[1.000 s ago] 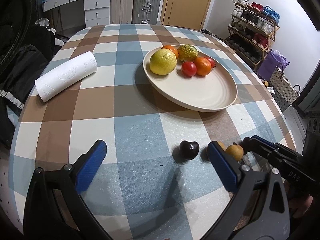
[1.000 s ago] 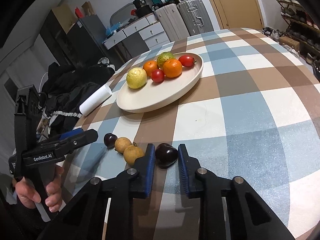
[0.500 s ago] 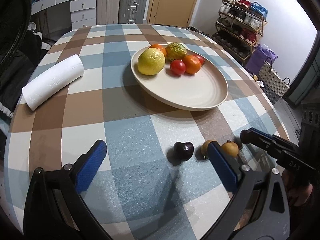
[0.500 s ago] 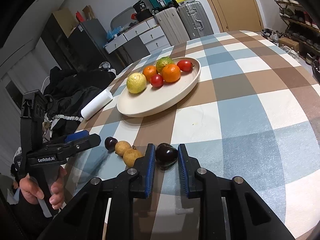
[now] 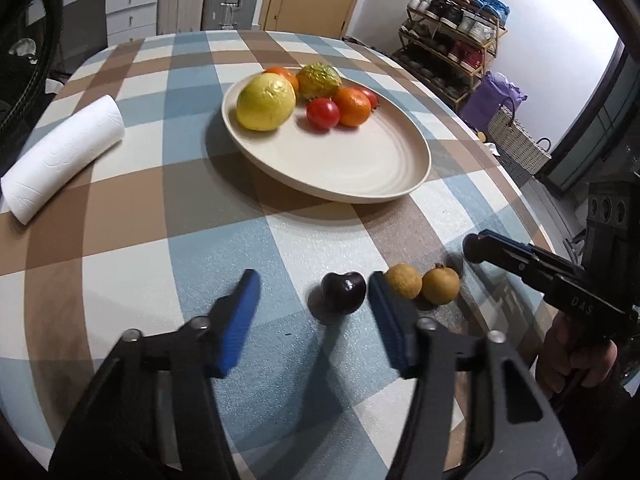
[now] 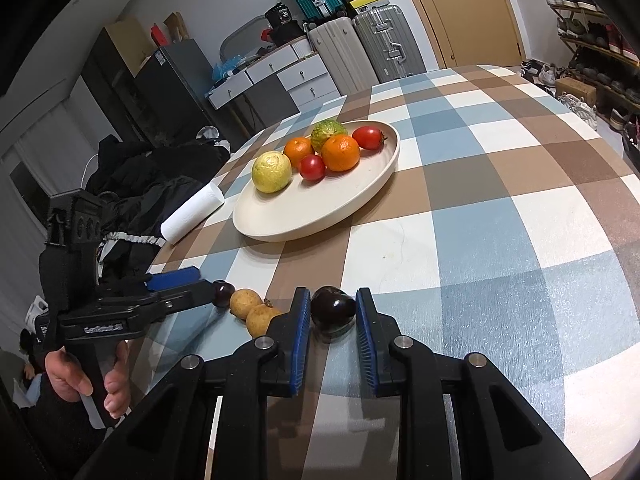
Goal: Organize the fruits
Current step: 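Grasp a dark plum with the right tool while the left tool grasps another plum, then carry both plums onto the cream plate and open both tools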
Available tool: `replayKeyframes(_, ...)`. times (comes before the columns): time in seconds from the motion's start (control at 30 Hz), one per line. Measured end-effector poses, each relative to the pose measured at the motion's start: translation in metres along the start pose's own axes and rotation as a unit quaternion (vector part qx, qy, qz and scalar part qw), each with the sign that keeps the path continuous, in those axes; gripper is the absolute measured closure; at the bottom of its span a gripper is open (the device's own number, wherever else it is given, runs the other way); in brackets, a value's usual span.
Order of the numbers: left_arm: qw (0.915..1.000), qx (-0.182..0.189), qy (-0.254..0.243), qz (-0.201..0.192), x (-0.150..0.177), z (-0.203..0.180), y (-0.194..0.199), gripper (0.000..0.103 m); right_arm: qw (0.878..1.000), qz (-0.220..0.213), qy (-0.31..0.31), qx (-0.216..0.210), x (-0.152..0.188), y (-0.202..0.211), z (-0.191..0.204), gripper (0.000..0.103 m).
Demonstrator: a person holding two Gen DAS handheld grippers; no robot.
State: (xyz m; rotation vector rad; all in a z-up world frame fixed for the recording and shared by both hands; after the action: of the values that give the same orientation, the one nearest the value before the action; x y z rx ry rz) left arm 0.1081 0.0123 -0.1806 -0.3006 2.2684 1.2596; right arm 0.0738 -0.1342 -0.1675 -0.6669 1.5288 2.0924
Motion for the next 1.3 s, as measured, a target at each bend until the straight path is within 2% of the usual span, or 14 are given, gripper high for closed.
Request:
replayKeyframes(0.07, 1.0000, 0.007, -0.005, 0.003, 0.001, -0.002, -0.002, 0.062, 1.000, -0.002, -0.001, 0.002, -0.001, 0.001, -0.001, 0.079)
replayKeyframes(0.2, 0.9995, 0.028, -0.007, 0.010, 0.003, -0.007, -0.006, 0.071, 1.000, -0.001, -0.001, 0.004, -0.002, 0.000, -0.002, 0.079)
replayKeyframes(0.3, 0.9989, 0.045, -0.007, 0.008, 0.002, -0.010, -0.007, 0.082, 1.000, -0.001, 0.002, 0.003, -0.003, -0.001, 0.000, 0.079)
replayKeyframes(0.63, 0.9979, 0.064, 0.006, 0.005, -0.001, -0.006, -0.002, 0.082, 1.000, -0.008, 0.006, 0.001, -0.011, -0.001, 0.005, 0.079)
replayKeyframes(0.93, 0.9971, 0.064, 0.019, -0.036, -0.025, 0.003, 0.022, 0.082, 1.000, -0.021, -0.002, -0.005, -0.034, 0.003, 0.005, 0.079)
replayKeyframes(1.1, 0.9957, 0.065, 0.025, -0.061, -0.052, 0.008, 0.030, 0.082, 0.999, -0.027, -0.003, -0.026, -0.059, 0.001, 0.012, 0.079)
replayKeyframes(1.3, 0.9941, 0.073, 0.038, -0.071, -0.083, 0.013, 0.025, 0.082, 0.996, -0.015, -0.014, -0.087, -0.096, -0.014, 0.030, 0.079)
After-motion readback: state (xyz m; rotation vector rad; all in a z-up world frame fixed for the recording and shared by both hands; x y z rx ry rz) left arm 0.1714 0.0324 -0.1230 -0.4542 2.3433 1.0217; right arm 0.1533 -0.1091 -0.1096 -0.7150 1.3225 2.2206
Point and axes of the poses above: each gripper's, at about its wrist camera, not at the fingertips, and y roughly against the way its jaws point, z to its left, x to its underside, the point moved 7 cm from there along -y, roughly the way its jaws point, and after that the axes turned 14 degrees about x, right-handed, at the moved point
